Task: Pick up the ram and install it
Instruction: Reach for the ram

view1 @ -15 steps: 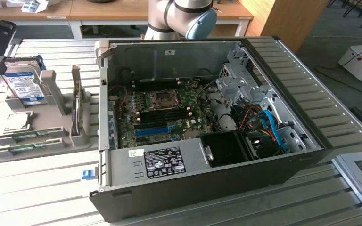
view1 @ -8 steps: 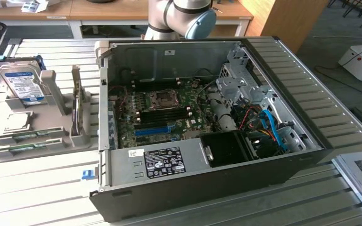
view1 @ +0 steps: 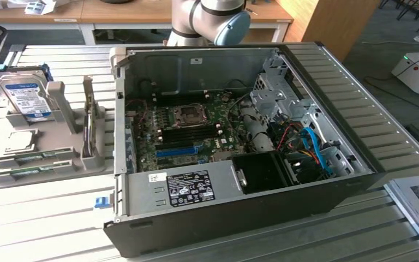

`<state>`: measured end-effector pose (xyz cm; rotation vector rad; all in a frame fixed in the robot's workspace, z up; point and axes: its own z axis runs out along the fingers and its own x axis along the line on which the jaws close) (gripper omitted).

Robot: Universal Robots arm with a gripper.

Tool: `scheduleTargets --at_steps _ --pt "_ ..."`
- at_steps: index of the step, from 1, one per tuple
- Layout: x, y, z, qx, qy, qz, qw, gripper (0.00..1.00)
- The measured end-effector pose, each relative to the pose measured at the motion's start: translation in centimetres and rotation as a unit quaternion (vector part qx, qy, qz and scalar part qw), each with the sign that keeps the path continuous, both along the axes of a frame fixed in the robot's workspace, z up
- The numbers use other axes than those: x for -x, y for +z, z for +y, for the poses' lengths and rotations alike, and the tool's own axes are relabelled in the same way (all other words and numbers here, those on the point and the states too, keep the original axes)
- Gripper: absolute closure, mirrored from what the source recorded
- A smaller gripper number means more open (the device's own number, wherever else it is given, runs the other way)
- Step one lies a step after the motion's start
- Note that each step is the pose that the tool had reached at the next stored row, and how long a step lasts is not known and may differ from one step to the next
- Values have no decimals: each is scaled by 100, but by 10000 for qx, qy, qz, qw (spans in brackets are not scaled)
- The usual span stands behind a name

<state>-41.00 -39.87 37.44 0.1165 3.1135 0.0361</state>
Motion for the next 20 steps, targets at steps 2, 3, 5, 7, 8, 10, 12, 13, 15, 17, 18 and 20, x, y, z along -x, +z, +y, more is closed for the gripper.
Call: scheduleTargets --at_steps 2,3,5,7,8,10,12,13,15,17,18,20 --pt "-1 0 -9 3 1 0 10000 90" --pt "-1 0 -14 3 2 0 10000 90" --pt "-1 0 -23 5 1 0 10000 90" --pt "-1 0 -26 5 1 0 10000 90" --pt "-1 0 -26 5 1 0 10000 90" --pt "-1 0 -26 6 2 0 10000 90" --pt "-1 0 -26 5 4 0 10000 90" --pt "-1 0 -26 5 7 0 10000 90" --pt "-1 0 -26 5 15 0 10000 90" --pt "-1 0 -26 5 24 0 10000 90" --pt "-1 0 -26 5 28 0 10000 90" --pt "-1 0 -26 6 48 0 10000 90"
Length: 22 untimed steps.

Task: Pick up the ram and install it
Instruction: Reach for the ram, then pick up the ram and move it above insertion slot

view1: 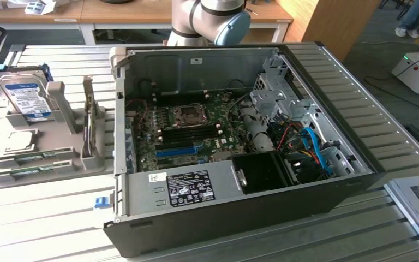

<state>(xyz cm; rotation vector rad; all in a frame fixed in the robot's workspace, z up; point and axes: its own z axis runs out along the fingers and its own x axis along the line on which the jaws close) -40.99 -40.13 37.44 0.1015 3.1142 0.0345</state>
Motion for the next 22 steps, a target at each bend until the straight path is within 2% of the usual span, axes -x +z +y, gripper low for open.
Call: scheduleTargets --at_steps 9,22 --pt "0 -1 0 0 155 0 9999 90" --pt "0 -1 0 0 175 -1 9998 90"
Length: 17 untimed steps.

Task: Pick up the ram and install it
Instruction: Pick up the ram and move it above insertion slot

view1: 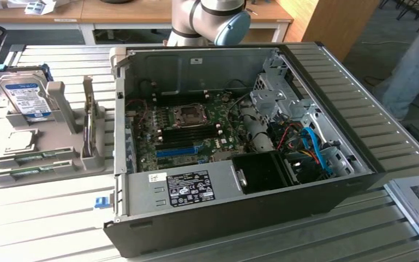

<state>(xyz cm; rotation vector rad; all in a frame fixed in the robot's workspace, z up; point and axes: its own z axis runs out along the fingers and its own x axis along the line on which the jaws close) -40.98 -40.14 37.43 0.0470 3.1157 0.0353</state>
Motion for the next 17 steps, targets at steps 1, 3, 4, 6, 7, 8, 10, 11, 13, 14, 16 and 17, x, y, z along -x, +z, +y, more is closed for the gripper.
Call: scheduleTargets --at_steps 1,3,4,6,7,8,10,11,13,14,16,17 --pt "0 0 0 0 10 0 10000 90" --pt "0 0 0 0 34 0 10000 90" --pt "0 0 0 0 49 0 10000 90" --pt "0 0 0 0 79 0 10000 90" --pt "0 0 0 0 93 0 10000 90" --pt "0 0 0 0 105 0 9999 90" --pt "0 1 0 0 127 1 9999 90" --pt "0 0 0 0 137 0 9999 90" --pt "0 0 0 0 158 1 9999 90" --pt "0 0 0 0 168 0 9999 90" --pt "0 0 0 0 189 0 9998 90" --pt "0 0 0 0 201 0 9998 90"
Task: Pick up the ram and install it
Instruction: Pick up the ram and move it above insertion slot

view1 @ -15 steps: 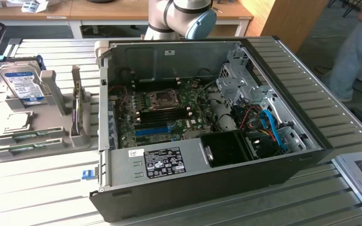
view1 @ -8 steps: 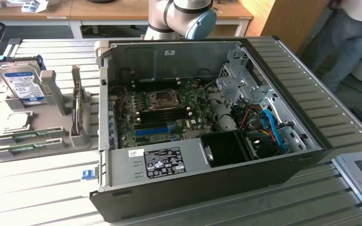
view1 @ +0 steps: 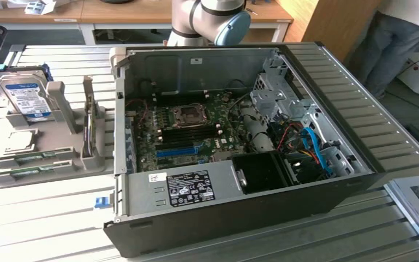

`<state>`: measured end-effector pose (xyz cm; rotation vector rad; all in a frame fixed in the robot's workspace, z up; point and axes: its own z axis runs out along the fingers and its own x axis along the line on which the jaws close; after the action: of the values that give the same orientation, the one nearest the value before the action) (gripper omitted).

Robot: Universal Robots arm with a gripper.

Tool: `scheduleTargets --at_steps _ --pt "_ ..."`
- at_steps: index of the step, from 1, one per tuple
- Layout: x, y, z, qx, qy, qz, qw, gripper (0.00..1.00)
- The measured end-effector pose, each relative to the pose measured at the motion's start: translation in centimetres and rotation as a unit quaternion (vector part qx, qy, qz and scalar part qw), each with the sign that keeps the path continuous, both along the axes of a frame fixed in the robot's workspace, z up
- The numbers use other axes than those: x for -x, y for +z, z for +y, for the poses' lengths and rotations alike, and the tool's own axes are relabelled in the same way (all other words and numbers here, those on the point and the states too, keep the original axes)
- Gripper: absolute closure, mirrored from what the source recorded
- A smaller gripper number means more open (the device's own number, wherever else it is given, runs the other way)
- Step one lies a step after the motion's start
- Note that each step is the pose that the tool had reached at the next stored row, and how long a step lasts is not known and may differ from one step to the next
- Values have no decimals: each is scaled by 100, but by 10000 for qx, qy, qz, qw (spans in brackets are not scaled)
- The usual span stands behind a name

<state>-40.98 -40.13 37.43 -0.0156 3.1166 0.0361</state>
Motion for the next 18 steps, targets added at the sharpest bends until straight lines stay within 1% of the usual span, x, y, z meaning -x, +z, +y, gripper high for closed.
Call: scheduleTargets --at_steps 18 --pt "0 0 0 0 245 0 9997 90"
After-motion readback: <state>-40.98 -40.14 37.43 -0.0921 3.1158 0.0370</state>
